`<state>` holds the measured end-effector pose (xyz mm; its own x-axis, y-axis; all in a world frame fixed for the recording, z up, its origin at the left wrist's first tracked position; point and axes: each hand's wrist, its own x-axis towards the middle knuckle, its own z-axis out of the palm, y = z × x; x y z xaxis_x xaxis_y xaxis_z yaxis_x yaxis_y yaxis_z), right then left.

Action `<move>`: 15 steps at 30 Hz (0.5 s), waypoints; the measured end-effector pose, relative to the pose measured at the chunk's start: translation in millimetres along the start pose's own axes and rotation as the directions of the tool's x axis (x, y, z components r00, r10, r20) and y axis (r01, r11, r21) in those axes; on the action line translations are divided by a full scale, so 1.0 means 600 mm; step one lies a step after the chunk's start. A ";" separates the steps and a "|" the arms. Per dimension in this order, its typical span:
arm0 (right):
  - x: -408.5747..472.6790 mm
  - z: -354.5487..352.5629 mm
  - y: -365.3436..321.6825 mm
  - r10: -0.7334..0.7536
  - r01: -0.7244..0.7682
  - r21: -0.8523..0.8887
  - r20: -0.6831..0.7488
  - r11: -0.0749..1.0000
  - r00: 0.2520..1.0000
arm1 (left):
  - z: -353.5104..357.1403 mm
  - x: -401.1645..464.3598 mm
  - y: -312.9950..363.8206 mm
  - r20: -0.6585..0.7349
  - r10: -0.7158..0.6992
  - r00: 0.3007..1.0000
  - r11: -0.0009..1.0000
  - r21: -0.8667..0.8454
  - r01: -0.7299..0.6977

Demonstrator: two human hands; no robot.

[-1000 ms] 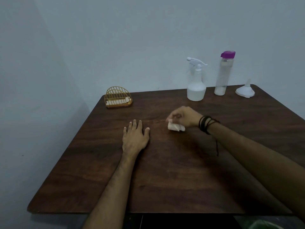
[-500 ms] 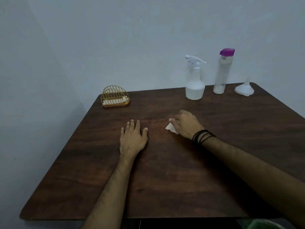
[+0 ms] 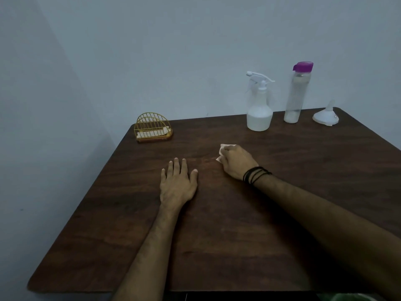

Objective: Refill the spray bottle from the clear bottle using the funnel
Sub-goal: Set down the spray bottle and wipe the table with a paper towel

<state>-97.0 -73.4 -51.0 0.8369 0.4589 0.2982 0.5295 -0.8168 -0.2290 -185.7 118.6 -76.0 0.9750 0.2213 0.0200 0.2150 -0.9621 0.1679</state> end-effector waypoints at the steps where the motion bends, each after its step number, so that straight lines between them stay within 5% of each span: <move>1: -0.008 0.006 -0.013 -0.051 0.051 0.024 0.007 0.998 0.999 | 0.001 0.000 0.000 -0.001 -0.001 1.000 1.000 0.000 0.001; 6: -0.051 0.030 -0.044 -0.293 0.289 0.113 0.017 0.951 0.956 | 0.004 0.004 0.000 -0.007 -0.006 1.000 1.000 0.011 0.006; 12: 0.056 0.025 -0.008 -0.075 0.075 0.004 0.109 0.997 0.991 | -0.002 0.000 0.002 0.013 -0.008 1.000 1.000 0.001 0.008; 15: 0.059 0.039 -0.042 -0.105 0.099 0.055 0.115 0.994 0.988 | -0.002 0.000 0.001 0.003 -0.002 1.000 1.000 0.003 0.002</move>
<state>-77.2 -28.5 -56.0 0.7873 0.5790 0.2118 0.6164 -0.7470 -0.2492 -185.5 118.1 -74.4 0.9747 0.2230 0.0169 0.2172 -0.9621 0.1651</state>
